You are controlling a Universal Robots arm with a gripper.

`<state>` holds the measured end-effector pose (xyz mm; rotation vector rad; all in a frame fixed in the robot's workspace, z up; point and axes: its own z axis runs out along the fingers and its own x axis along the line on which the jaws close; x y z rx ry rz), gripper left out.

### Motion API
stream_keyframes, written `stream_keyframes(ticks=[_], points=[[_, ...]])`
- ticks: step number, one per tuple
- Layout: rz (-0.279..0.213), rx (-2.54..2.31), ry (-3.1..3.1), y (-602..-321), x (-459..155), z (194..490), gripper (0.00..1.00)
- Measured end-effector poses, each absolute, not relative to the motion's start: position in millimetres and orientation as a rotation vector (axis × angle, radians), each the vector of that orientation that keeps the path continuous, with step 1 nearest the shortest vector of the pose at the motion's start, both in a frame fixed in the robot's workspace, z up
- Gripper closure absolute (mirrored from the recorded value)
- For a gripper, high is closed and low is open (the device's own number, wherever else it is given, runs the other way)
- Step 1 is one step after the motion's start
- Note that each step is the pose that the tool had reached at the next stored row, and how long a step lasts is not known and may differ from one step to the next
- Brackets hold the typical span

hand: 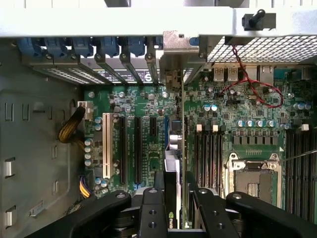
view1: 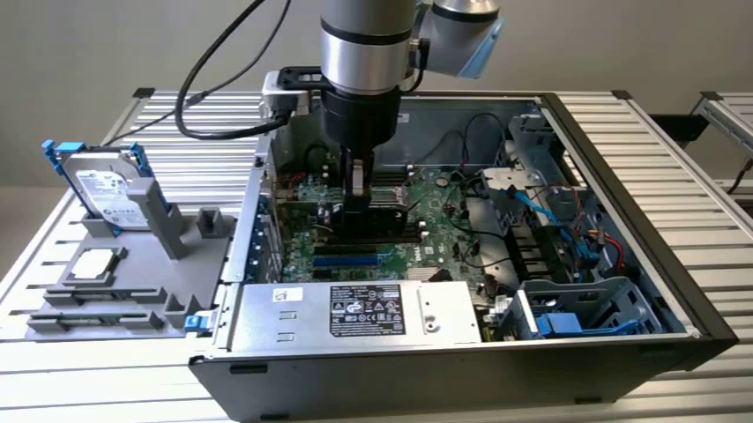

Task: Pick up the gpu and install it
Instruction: 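Insert the gpu into the slot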

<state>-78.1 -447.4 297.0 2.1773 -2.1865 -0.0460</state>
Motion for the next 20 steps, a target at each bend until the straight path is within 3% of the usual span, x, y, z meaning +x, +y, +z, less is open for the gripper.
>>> stream_keyframes(ticks=[16,20], points=[[-0.046,2.176,-2.186,-450,-80,278,0.73],[-0.072,2.164,-2.173,-453,-80,277,0.73]])
